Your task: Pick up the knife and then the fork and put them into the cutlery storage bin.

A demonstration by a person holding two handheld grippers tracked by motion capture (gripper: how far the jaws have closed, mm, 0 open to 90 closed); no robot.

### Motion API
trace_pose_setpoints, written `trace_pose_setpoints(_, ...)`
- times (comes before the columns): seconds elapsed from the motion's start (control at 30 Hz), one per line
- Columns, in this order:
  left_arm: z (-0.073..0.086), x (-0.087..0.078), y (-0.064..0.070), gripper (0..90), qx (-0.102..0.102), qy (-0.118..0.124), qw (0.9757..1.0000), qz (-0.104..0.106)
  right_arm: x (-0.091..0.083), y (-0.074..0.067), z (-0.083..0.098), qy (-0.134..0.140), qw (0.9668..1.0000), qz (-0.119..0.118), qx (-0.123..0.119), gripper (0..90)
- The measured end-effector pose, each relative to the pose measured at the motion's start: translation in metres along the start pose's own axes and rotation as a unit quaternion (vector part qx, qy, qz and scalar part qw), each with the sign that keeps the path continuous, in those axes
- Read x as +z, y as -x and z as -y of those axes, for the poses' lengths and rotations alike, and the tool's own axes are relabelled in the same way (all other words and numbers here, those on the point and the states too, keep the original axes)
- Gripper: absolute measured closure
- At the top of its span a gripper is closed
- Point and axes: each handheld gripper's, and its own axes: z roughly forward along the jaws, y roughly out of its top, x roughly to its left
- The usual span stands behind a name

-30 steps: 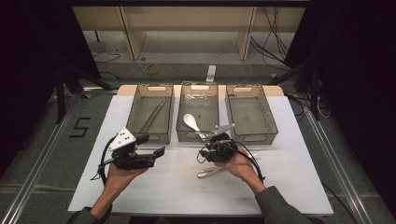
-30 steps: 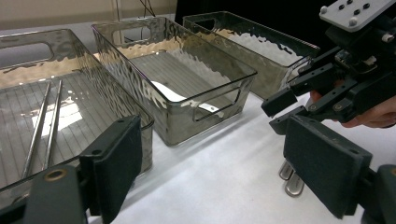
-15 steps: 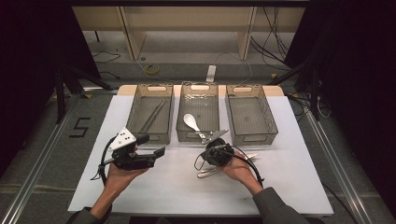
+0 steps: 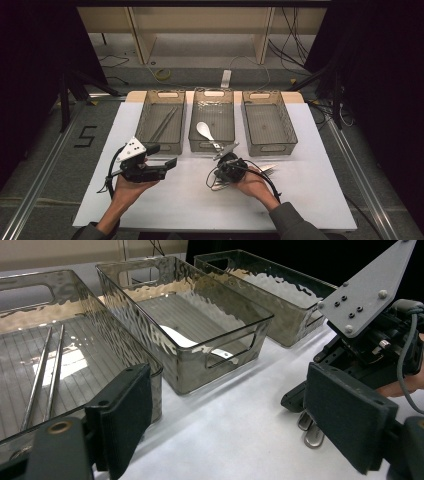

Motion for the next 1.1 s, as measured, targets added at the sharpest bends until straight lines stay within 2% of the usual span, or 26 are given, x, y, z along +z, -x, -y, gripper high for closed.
trace_pose_setpoints(0.13, 0.000, 0.000, -0.001, 19.2, -0.003, 0.001, 1.0000, 0.001, 0.002, -0.003, 0.000, -0.012, 0.9999, -0.002, -0.002, 90.0)
trace_pose_setpoints(0.5, 0.000, -0.001, 0.002, 19.2, 0.002, 0.003, 1.0000, 0.003, -0.001, -0.006, 0.005, -0.015, 0.9996, -0.017, 0.016, 90.0)
trace_pose_setpoints(0.6, 0.000, -0.002, 0.002, 19.2, 0.002, 0.004, 1.0000, 0.002, -0.003, -0.010, 0.007, -0.019, 0.9996, -0.019, 0.012, 90.0)
trace_pose_setpoints(0.8, 0.001, -0.002, 0.002, 19.2, 0.002, 0.004, 1.0000, 0.002, -0.011, -0.019, 0.015, -0.028, 0.9990, -0.036, 0.005, 90.0)
trace_pose_setpoints(1.0, 0.001, -0.002, 0.002, 19.2, 0.004, 0.003, 1.0000, 0.002, -0.023, -0.029, 0.030, -0.038, 0.9983, -0.045, -0.004, 90.0)
trace_pose_setpoints(1.07, 0.001, -0.002, 0.002, 19.2, 0.004, 0.003, 1.0000, 0.001, -0.029, -0.032, 0.035, -0.045, 0.9974, -0.055, -0.007, 90.0)
trace_pose_setpoints(1.1, 0.001, -0.001, 0.002, 19.2, 0.004, 0.002, 1.0000, 0.001, -0.032, -0.034, 0.039, -0.050, 0.9975, -0.048, -0.009, 90.0)
